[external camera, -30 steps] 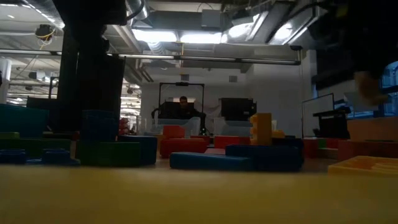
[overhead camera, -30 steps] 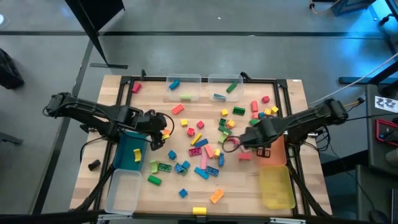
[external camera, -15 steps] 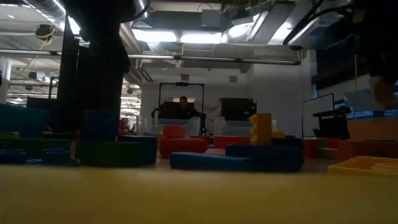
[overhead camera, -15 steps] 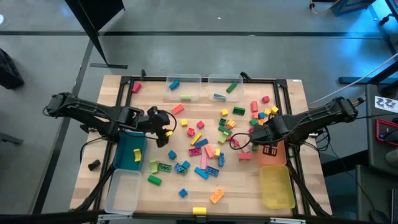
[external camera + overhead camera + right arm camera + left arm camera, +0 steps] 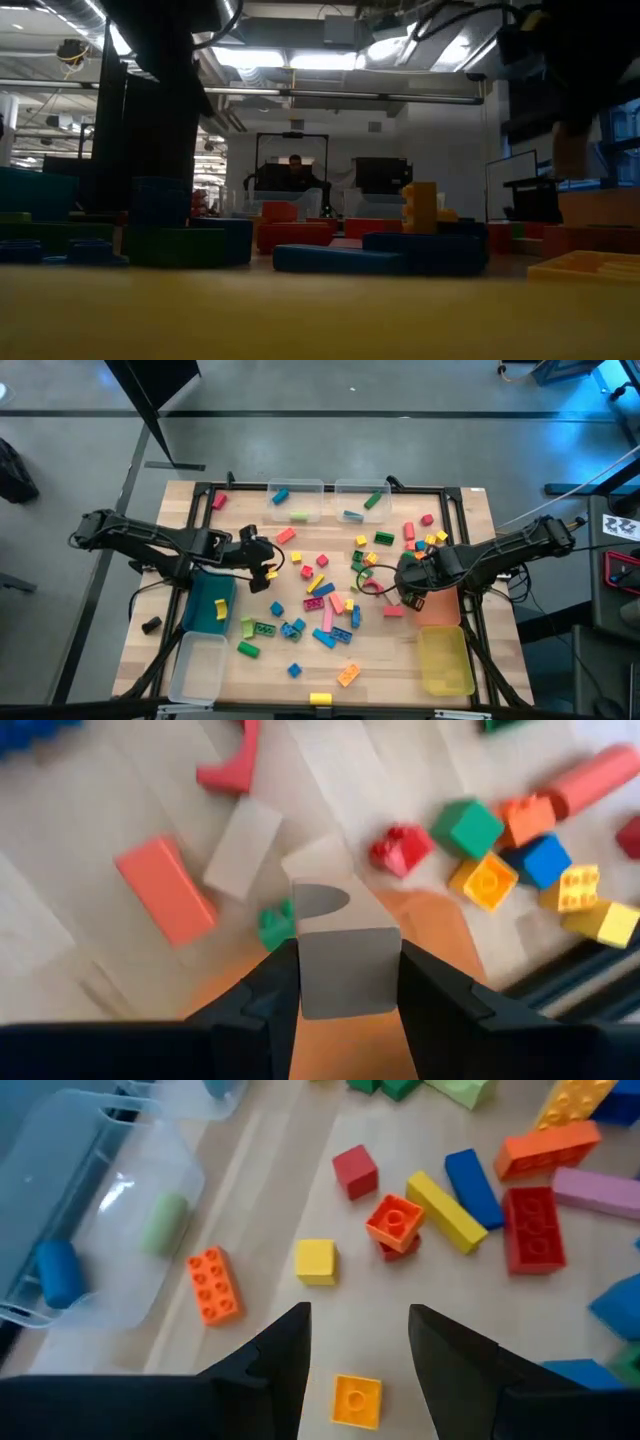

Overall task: Sort blocks by size
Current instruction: Put the brown block into the blue bin, then put the orange game piece into the bottom left transparent bin

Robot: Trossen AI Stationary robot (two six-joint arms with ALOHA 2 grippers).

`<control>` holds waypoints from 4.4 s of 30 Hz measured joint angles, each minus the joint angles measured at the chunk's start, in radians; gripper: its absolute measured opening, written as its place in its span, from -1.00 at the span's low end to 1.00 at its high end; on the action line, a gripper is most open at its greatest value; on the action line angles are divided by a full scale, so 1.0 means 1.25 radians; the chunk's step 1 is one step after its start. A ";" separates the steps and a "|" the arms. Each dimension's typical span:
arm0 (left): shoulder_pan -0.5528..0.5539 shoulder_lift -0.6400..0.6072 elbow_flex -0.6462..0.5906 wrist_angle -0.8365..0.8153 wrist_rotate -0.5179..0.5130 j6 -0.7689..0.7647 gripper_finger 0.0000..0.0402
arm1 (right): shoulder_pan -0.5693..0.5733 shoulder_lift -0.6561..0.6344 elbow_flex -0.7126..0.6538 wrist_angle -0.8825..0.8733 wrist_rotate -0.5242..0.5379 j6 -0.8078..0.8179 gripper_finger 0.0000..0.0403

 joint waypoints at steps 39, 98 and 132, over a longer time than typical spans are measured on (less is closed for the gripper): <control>0.000 0.132 0.000 0.667 0.057 0.312 -0.23 | -0.165 0.040 0.001 0.887 -0.002 -0.905 -0.28; 0.017 0.144 0.089 0.269 0.028 0.244 -0.89 | -0.172 0.126 0.001 1.009 -0.046 -0.854 0.20; -0.087 0.023 0.182 -0.687 0.347 -0.526 -0.44 | -0.301 0.128 0.001 0.797 -0.025 -0.860 0.25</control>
